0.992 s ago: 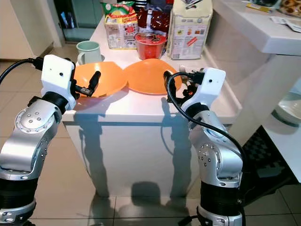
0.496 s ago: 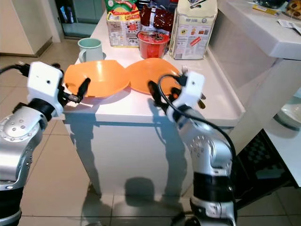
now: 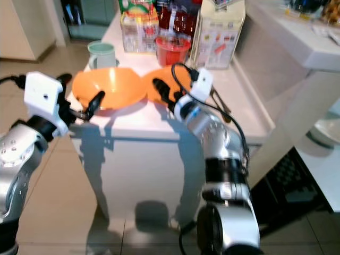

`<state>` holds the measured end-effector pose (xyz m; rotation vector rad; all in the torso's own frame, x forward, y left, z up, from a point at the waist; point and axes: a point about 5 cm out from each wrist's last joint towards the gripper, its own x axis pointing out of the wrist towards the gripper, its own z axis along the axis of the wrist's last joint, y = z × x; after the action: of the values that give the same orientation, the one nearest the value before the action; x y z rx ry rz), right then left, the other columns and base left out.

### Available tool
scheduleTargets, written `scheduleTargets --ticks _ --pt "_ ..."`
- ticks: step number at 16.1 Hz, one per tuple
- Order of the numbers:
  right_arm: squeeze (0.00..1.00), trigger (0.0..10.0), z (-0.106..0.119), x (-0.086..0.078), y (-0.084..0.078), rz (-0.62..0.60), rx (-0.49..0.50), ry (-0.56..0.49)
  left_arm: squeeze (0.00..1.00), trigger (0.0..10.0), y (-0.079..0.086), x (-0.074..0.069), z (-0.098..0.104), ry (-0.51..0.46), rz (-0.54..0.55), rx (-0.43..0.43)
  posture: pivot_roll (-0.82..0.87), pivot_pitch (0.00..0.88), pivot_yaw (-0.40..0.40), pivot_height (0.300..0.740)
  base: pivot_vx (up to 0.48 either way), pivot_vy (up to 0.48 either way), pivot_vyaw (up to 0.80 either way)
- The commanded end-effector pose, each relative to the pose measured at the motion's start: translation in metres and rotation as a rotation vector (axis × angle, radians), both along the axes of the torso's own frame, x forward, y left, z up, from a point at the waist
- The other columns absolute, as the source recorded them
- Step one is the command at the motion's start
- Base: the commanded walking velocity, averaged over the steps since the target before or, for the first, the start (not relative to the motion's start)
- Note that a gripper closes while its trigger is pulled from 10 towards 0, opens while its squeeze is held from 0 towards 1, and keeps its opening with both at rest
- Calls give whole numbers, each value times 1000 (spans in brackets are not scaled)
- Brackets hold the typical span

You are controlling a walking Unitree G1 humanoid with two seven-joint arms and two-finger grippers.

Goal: Setting the table

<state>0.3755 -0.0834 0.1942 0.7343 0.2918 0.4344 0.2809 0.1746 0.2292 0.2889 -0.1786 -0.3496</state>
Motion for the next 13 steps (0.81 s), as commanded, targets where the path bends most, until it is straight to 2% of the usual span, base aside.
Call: scheduleTargets --ticks 1,4,5,6,8,9,11,12,13 --pt "1000 10000 5 6 -2 -3 12 -12 0 10000 -7 -4 2 0 -59 -2 61 0 -91 740 0 0 0" --pt "1000 10000 7 19 10 16 -13 24 0 10000 -6 -7 1 4 -49 1 78 0 -109 740 0 0 0" --pt "929 10000 10 20 12 19 -17 16 0 10000 -6 -7 1 2 -44 0 83 0 -115 740 0 0 0" --pt "0 10000 13 21 12 20 -9 4 0 10000 -6 -7 1 -1 -38 -3 84 0 -117 740 0 0 0" --pt "0 10000 22 26 2 -31 -69 -65 0 10000 -8 -7 3 -27 -6 -8 89 0 -121 740 0 0 0" --pt "0 10000 26 28 -8 -66 -142 -106 0 10000 -10 -6 4 -34 14 -22 89 0 -124 740 0 0 0" --pt "0 10000 34 28 -34 -147 -289 -184 0 10000 -14 -3 6 -38 35 -51 83 0 -122 740 0 0 0" --pt "0 10000 38 23 -55 -189 -354 -212 0 10000 -18 1 3 -36 40 -65 25 0 -89 740 0 0 0" --pt "0 10000 35 17 -64 -198 -383 -203 0 10000 -20 5 1 -36 43 -69 4 0 -78 740 0 0 0"
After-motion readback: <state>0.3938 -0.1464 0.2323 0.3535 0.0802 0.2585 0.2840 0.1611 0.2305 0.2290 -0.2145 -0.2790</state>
